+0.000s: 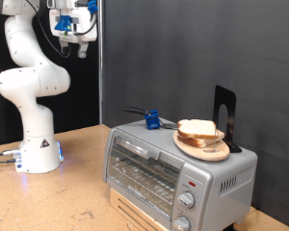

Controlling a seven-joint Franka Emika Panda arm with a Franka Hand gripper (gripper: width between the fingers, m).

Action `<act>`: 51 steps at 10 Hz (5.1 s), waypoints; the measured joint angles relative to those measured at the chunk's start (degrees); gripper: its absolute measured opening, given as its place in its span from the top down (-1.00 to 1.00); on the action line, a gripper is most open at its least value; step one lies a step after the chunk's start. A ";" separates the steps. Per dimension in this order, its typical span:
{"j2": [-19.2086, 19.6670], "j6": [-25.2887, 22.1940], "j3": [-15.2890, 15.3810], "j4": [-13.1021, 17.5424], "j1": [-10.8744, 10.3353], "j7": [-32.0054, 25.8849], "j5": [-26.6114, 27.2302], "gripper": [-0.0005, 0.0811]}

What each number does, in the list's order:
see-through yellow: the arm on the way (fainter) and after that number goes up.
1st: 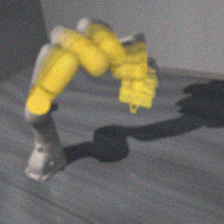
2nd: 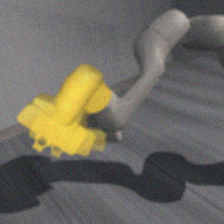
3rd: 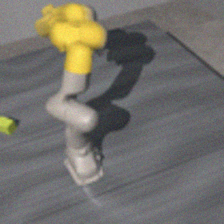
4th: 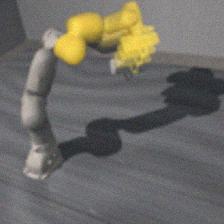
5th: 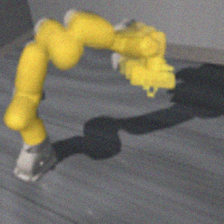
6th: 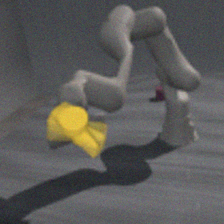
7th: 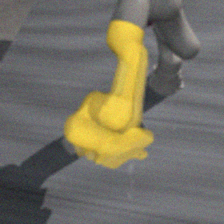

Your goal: Make a piece of toast with the oven

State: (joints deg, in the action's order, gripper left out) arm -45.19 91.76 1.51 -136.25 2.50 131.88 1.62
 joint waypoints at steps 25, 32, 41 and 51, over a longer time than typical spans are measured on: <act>11.65 37.20 -14.14 -10.73 -20.30 -84.05 7.15 -0.99; 19.16 46.51 -14.11 -12.61 -19.18 -84.89 5.71 -0.99; 27.20 44.45 -19.50 -10.37 -21.80 -97.67 11.55 -0.99; 30.31 48.76 -20.68 -16.18 -16.85 -101.19 3.61 -0.99</act>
State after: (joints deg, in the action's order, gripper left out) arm -14.88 140.52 -19.17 -152.43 -14.34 30.70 5.24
